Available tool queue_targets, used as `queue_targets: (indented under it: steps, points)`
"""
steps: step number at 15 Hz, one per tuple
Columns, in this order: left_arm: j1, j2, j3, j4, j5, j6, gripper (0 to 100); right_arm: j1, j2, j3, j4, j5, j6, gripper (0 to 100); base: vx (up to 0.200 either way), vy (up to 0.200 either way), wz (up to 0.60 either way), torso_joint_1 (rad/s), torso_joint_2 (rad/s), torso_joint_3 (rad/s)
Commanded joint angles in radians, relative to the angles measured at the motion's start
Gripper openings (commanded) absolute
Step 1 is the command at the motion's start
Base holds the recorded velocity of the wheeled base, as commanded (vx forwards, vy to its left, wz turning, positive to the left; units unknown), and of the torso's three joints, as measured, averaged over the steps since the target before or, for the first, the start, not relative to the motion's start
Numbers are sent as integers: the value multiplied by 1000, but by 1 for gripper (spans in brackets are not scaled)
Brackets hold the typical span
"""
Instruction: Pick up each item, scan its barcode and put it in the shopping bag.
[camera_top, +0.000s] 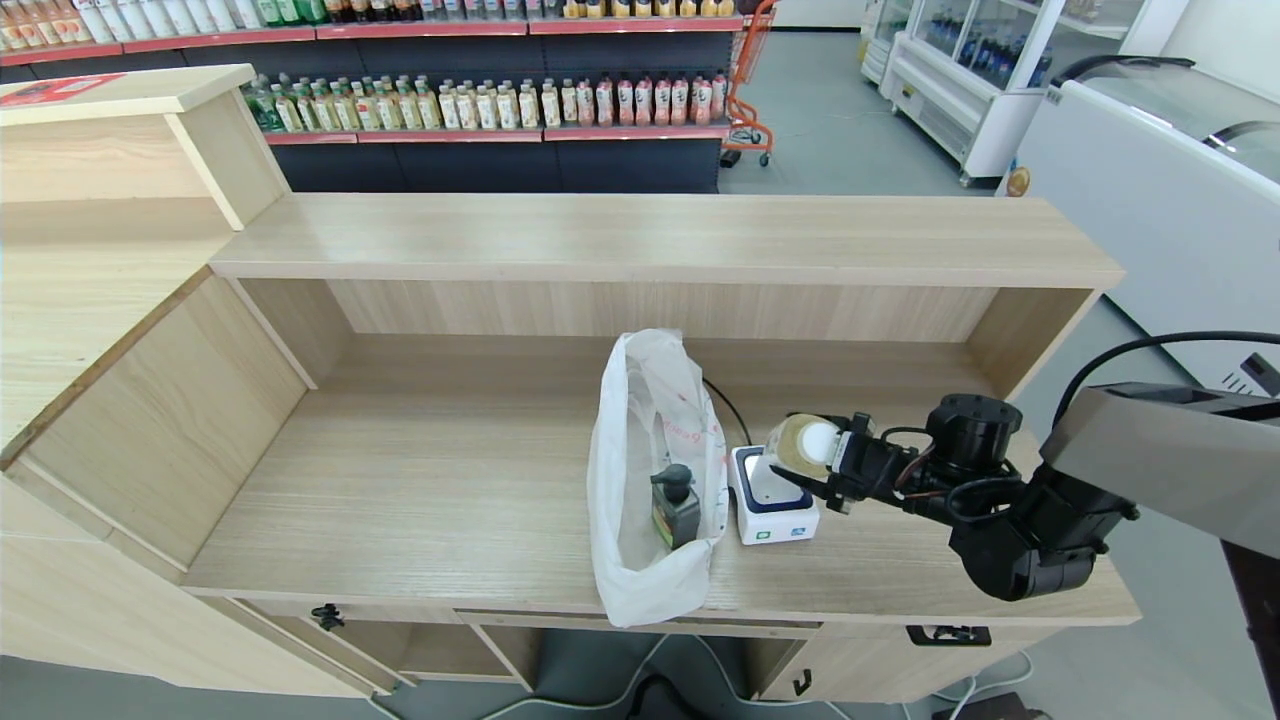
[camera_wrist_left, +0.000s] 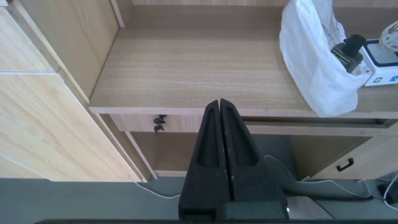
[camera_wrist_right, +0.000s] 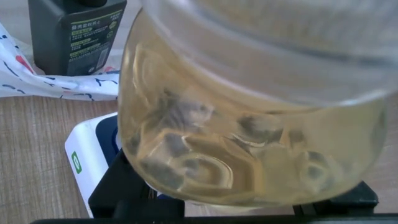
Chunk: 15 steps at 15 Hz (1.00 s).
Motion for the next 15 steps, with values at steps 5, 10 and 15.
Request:
queue_targets:
  steps: [5,10,15]
  points:
    - [0,1,0,1,0,0,0,8,24,-6,-1,14,-2,0,0,0,0,0,0,0]
    - [0,1,0,-1,0,0,0,8,38,-23,-1,20,-2,0,0,0,0,0,0,0]
    - [0,0,0,-1,0,0,0,8,39,-23,-9,19,0,0,0,0,0,0,0,0]
